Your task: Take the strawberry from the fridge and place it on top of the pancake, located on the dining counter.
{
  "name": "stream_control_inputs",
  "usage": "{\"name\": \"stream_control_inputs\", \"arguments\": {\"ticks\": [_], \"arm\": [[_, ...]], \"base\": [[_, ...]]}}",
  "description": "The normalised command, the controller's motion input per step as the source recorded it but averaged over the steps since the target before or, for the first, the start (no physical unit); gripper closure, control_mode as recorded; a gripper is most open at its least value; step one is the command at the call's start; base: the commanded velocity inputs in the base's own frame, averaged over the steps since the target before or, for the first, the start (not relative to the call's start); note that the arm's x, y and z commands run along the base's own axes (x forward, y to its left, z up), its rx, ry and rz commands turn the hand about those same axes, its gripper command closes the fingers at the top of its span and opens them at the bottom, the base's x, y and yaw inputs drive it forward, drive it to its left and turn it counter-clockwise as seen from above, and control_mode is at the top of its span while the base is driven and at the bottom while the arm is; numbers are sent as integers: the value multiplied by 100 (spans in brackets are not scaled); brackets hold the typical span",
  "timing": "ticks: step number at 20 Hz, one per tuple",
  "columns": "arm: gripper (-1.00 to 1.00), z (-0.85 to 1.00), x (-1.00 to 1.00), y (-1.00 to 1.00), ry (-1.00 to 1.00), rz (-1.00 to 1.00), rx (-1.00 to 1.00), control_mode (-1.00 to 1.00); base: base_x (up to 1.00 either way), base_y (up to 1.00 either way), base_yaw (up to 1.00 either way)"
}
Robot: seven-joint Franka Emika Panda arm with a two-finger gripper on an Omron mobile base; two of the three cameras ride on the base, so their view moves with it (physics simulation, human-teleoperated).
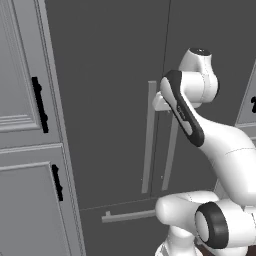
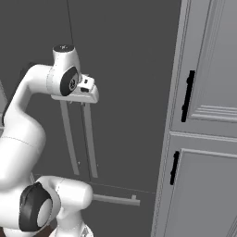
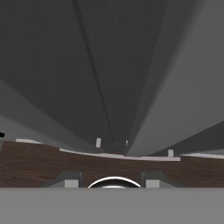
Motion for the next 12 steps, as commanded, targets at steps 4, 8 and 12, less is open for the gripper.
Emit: {"name": "stream_control_inputs", "arguments": {"ticks": [4, 8, 12], "arm": [[-100, 0, 0, 0, 0, 0, 0, 100], [-100, 0, 0, 0, 0, 0, 0, 100], [-100, 0, 0, 0, 0, 0, 0, 100]], "base": [[-2, 0, 0], [-26, 0, 0], [-46, -1, 0]]}}
